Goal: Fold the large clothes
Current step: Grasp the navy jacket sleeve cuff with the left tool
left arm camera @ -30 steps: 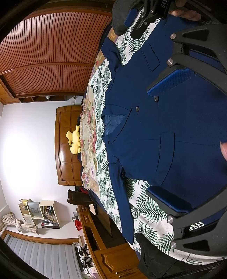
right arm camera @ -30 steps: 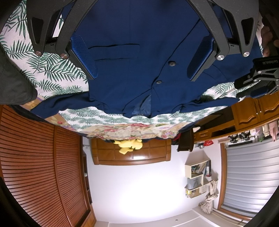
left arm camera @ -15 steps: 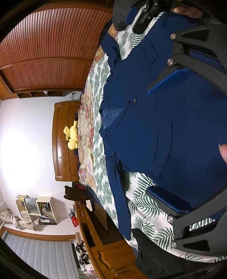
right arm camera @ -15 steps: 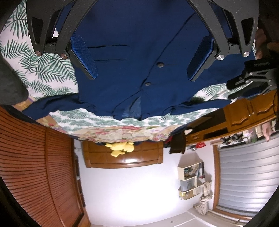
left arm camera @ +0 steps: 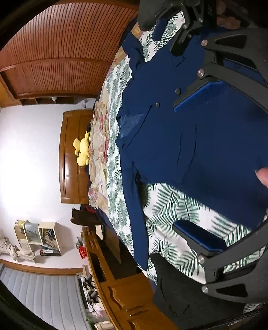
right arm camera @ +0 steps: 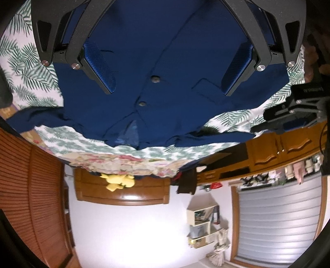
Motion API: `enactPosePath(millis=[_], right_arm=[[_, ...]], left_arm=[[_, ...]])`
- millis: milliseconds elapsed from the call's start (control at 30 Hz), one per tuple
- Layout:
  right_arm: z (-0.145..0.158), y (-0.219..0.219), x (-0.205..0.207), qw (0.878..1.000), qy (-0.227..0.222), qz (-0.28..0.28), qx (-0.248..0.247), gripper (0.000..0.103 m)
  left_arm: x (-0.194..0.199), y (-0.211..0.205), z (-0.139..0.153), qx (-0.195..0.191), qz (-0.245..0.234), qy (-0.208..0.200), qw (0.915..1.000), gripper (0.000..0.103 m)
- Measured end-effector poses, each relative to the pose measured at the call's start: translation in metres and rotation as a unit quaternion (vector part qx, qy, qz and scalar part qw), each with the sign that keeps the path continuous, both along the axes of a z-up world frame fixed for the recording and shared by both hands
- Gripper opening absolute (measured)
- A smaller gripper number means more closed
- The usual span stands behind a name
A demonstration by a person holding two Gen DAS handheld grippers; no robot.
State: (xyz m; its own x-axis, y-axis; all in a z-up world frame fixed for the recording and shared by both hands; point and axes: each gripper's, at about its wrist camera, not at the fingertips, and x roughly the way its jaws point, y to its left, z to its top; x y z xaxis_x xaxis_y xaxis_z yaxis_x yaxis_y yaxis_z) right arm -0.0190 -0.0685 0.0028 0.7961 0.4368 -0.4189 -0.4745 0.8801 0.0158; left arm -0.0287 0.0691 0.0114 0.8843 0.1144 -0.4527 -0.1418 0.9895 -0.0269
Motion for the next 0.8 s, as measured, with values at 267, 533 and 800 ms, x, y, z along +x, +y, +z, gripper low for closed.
enactPosePath(millis=[267, 533, 800], right_arm=[[0.008, 0.053, 0.021, 0.998, 0.013, 0.061, -0.012, 0.103], [0.003, 0.106, 0.053, 0.993, 0.025, 0.11, -0.027, 0.103], [-0.035, 0.113, 0.089, 0.991, 0.072, 0.103, -0.036, 0.103]], left_arm=[[-0.008, 0.043, 0.0, 0.015, 0.032, 0.02, 0.9992, 0.103], [0.004, 0.091, -0.012, 0.0, 0.049, 0.058, 0.9971, 0.103], [0.049, 0.15, -0.017, -0.047, 0.047, 0.084, 0.9942, 0.1]])
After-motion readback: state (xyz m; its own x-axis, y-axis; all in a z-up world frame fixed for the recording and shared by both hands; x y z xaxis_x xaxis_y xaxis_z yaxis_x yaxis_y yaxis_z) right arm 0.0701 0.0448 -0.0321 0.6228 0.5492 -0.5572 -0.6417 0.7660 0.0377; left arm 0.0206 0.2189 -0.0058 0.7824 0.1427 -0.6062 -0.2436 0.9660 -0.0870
